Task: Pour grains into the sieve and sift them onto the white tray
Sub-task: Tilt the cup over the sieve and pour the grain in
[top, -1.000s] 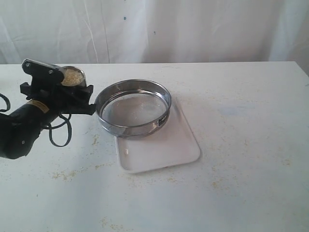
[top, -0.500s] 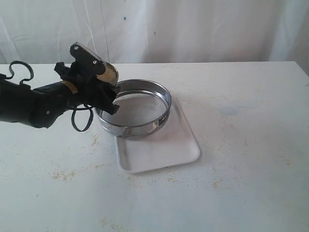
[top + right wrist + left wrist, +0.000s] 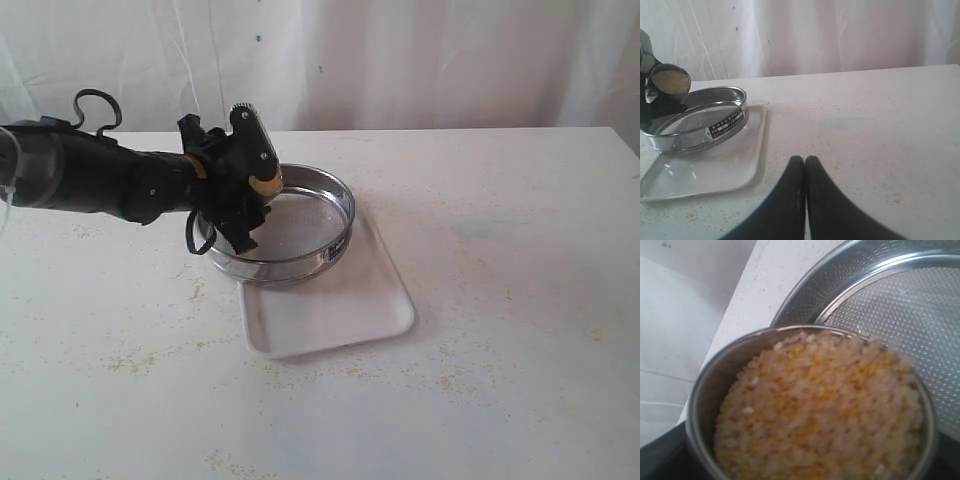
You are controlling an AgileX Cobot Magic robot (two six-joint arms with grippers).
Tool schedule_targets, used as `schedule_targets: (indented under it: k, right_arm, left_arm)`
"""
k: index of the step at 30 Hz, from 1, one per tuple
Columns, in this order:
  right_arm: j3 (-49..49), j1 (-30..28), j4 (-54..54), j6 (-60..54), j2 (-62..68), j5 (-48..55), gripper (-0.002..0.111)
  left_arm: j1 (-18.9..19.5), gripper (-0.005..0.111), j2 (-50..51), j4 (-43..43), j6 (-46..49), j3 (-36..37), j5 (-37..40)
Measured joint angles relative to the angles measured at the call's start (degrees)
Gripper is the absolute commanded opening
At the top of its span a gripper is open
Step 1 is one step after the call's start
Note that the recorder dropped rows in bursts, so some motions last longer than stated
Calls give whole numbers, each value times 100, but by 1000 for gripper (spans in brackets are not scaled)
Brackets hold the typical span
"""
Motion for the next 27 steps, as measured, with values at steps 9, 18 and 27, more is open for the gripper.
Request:
schedule_targets:
  k: [9,18,27]
  right_arm:
    - [0,0,0,0,0,0,0]
    - [0,0,0,54,0,0,0]
    - [0,0,0,130,0,0,0]
  left_arm:
    - [-191,0,338,0,1472,-587,629]
    - [-268,0,464,0,2470,-801,800]
    - [-310,0,464,0,3387,-848,840]
